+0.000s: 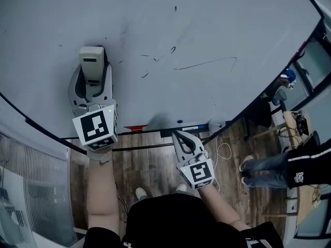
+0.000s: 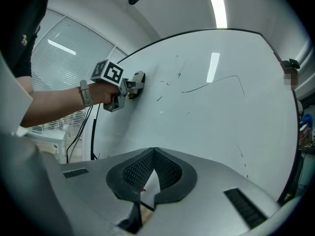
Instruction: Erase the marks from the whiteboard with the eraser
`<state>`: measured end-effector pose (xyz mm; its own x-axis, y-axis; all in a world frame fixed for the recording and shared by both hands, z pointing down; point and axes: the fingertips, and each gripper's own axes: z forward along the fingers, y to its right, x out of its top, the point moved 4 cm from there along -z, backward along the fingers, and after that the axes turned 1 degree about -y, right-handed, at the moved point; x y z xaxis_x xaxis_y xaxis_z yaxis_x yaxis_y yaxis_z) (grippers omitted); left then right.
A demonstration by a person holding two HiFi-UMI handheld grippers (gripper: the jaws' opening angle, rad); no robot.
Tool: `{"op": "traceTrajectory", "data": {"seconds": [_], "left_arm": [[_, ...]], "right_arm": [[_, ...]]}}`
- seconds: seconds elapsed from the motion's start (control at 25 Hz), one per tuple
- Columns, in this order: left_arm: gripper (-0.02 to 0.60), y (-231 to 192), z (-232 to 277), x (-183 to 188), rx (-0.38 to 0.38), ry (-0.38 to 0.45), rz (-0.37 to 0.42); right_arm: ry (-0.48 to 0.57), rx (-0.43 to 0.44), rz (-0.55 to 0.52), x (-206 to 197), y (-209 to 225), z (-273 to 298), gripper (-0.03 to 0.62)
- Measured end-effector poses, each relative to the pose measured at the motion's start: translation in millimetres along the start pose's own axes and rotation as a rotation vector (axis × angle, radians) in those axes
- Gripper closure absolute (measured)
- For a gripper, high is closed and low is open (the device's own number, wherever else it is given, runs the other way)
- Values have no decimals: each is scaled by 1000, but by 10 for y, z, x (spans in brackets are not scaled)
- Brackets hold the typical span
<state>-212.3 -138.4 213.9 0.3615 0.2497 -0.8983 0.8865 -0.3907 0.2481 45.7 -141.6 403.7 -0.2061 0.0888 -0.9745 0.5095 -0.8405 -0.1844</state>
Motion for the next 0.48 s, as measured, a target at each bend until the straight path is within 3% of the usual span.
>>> {"op": "traceTrajectory", "data": {"seconds": [0.24,0.36,0.48], "left_arm": [[311,650,144,322,-82,74,117],[311,1090,176,333,-148,57,216],[310,1525,195,229,-198,43,197]], "right_arm": [[-5,-51,13,-61,166,-146,568],[-10,-92,24,-98,293,-252,568],[-17,-135,41,-159,412,-361,567]]}}
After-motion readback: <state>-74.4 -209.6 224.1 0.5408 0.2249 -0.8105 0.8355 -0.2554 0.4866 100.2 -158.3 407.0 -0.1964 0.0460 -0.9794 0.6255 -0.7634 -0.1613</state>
